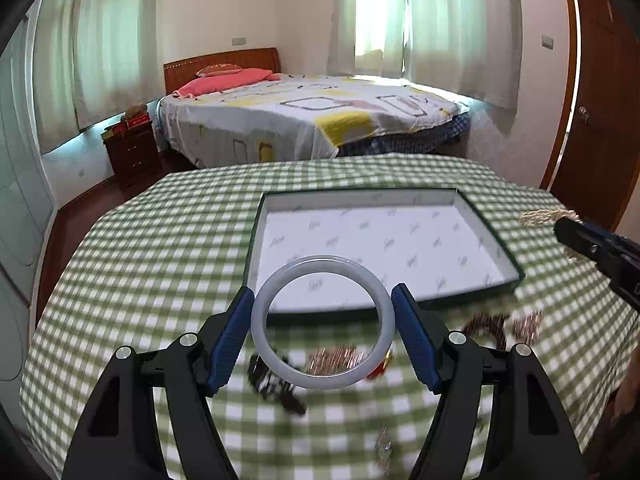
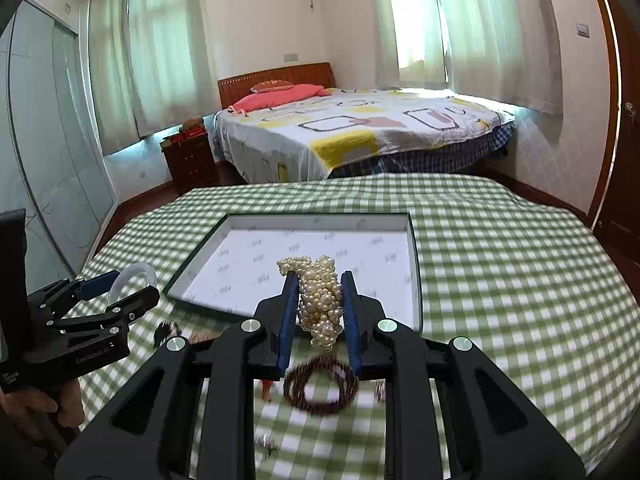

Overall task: Organize jewelry
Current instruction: 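Carry the bangle and pearl cluster into the green box and release both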

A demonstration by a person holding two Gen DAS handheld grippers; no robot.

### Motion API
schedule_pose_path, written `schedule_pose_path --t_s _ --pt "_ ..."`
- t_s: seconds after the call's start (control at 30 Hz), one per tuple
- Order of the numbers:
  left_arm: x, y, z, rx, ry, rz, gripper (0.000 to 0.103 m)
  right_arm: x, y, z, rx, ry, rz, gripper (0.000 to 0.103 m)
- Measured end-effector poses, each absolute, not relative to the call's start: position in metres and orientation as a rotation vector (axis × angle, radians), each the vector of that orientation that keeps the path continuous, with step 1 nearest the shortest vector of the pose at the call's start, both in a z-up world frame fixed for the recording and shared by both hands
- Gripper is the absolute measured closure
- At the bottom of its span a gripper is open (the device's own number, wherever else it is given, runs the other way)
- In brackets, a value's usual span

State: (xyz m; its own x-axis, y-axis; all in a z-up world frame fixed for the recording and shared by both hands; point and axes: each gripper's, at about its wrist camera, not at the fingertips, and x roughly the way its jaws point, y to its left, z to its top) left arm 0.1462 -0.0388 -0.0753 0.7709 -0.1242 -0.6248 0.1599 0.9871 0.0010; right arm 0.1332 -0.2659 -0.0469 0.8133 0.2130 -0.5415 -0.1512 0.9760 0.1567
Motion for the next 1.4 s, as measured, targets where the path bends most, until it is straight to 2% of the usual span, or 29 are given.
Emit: schedule_pose_path --t_s 0.37,0.7,1.03,1.1,1.2,1.27,1.4 --pt "0.236 -0.070 -0.079 0.038 0.689 -0.161 0.035 0.226 -0.272 -0.063 0.119 0.602 0.157 0.082" --pt "0.325 -0.099 -0.123 0.051 0.837 -0.147 0.035 0.311 -0.279 -0.116 0.122 0.757 0.135 0.082" --pt "0.358 -0.102 -0.155 0.040 0.997 -0.145 0.035 0.344 -0.278 -0.140 0.105 0.873 0.116 0.081" --pt "0.360 -0.102 -0.158 0.044 1.017 -0.143 0.034 0.347 -0.277 -0.143 0.099 0.889 0.110 0.079" --pt "0.361 -0.102 -0.160 0.043 1.029 -0.138 0.033 0.350 -0.278 -0.145 0.102 0.899 0.110 0.068" --pt "0.361 -0.103 -0.158 0.048 1.011 -0.133 0.030 0.349 -0.278 -0.144 0.092 0.890 0.104 0.053" --pt "0.359 -0.104 -0.153 0.073 0.979 -0.127 0.027 0.345 -0.280 -0.141 0.097 0.868 0.105 0.053"
